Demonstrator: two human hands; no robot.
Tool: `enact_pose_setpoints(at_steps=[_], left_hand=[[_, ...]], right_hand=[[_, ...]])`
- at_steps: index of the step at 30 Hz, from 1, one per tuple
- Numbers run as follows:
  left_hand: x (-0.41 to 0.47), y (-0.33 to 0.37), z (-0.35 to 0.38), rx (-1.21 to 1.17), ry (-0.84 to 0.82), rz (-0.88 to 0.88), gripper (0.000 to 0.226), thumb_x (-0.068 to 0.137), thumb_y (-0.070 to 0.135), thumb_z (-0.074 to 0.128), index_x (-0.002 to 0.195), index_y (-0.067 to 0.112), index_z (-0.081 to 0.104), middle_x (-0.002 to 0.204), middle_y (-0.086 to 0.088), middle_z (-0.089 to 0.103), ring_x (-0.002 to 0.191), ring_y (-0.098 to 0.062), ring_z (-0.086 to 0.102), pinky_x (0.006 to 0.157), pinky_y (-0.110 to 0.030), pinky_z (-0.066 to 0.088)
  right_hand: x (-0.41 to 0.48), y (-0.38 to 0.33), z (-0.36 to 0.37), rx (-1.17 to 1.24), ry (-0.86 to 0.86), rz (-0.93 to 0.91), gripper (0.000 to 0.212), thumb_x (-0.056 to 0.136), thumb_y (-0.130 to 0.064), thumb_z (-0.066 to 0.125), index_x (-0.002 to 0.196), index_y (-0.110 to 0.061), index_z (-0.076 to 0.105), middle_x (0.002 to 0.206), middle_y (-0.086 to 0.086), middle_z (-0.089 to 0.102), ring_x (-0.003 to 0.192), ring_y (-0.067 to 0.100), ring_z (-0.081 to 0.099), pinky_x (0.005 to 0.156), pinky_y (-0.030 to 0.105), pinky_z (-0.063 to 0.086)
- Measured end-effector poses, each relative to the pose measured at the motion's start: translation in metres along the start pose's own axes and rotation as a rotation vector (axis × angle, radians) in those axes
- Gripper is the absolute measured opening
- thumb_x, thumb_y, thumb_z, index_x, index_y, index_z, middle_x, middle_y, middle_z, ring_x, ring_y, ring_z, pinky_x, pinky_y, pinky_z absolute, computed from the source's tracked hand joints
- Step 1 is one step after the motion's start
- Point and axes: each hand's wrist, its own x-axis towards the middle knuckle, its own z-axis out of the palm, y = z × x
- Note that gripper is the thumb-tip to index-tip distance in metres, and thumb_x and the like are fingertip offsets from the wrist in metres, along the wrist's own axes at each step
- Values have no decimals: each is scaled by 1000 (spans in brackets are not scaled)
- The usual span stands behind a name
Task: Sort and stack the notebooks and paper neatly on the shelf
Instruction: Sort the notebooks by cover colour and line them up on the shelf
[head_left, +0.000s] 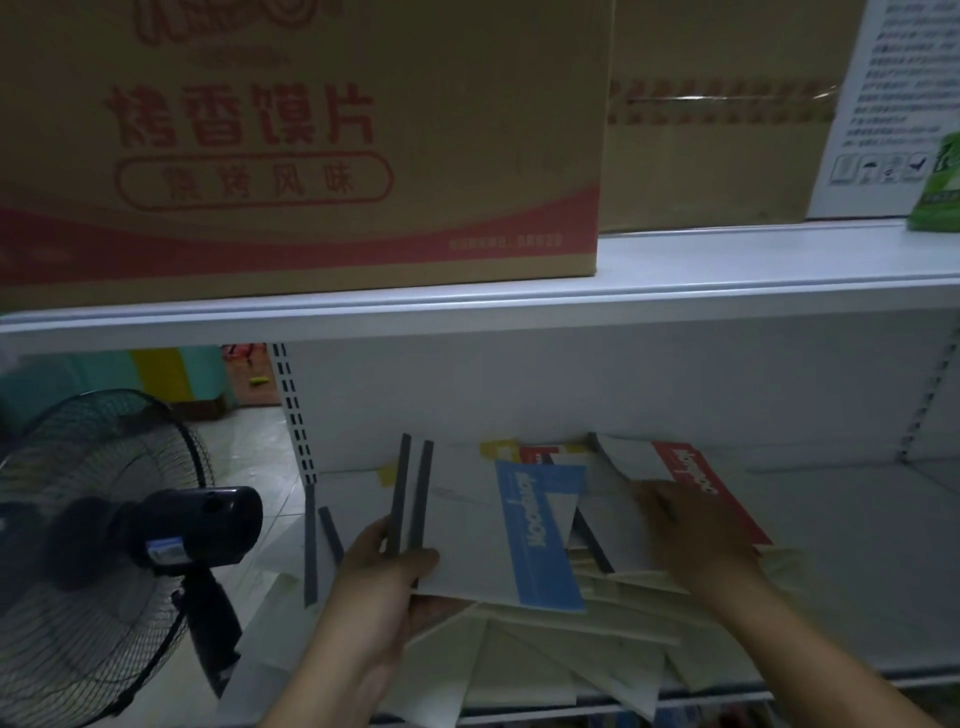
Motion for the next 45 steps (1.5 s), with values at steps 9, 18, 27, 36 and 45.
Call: enact_pose_setpoints(at_steps=[9,18,27,36,45], left_hand=[[-1,-6,13,-37,-6,-29,33,91,-5,38,120,6,51,104,-22,60,90,-38,59,58,-38,52],[-9,-8,12,-61,52,82,36,89,-8,49,118,11,54,86,-11,70,69,-24,70,50,-33,55],[-7,-13,29,-108,-166,96,42,88,-11,43,103,24,62,77,2,74,80,-26,66,69,-37,51],[-35,-23,93,17,-528,-298,16,91,1,47,82,-9,53,58,-13,63,61,-26,62,43,-18,47],[-77,-97,218,82,-509,-303,24,95,13,45,112,2,59,97,-26,71,85,-44,69,78,-54,54]], right_hand=[[-51,-77,3,204,196,-621,27,85,-34,50,88,-23,75,86,-7,74,72,7,68,62,19,50],[-60,-100,14,571,-231,-386,18,81,-40,63,94,-52,65,108,-38,58,117,-9,51,98,8,39],[-54,-68,-27,938,-116,237,30,90,4,53,93,-25,61,71,-15,73,58,-1,67,48,11,48],[-92,16,-64,1080,-44,394,36,89,4,53,107,-26,62,97,8,74,72,23,67,68,30,55],[-136,123,-119,1119,27,450,38,95,5,42,97,-29,59,76,-7,75,63,18,69,58,26,55]])
